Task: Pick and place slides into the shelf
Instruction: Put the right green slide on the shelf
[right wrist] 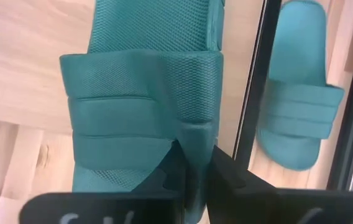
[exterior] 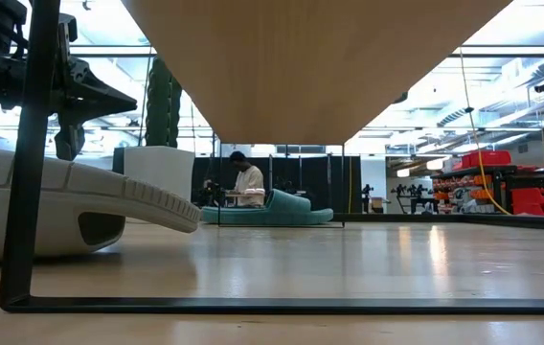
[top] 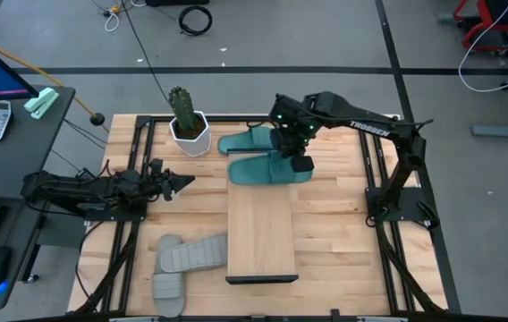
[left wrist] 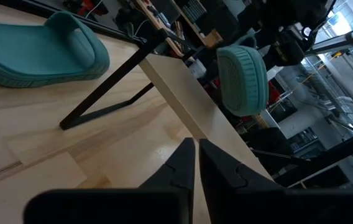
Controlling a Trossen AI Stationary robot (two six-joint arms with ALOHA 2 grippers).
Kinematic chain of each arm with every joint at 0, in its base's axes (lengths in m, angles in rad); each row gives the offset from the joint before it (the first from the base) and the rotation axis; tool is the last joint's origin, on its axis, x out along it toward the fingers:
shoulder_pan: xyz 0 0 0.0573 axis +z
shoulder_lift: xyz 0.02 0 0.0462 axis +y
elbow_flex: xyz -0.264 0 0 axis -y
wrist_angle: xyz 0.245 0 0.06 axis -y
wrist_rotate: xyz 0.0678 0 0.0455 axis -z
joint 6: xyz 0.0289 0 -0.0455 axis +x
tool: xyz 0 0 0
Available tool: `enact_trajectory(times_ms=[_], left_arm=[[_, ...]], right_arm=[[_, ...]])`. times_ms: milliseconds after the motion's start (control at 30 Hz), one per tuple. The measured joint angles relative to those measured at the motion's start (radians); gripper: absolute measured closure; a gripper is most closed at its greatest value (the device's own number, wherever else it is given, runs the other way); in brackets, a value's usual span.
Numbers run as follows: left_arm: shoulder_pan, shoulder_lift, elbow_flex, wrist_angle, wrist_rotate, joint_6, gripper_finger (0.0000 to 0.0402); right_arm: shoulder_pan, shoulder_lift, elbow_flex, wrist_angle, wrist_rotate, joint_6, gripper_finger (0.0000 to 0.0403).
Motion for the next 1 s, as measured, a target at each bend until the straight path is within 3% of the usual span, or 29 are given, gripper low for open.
enact_trajectory(times_ms=[1000], left_arm=[[0.000,0.000,0.000,0.000,0.001,-0.013,0.0367]], right_arm=[[-0.024,0.032,-0.002,0.020,0.060,-0.029,0.0360]])
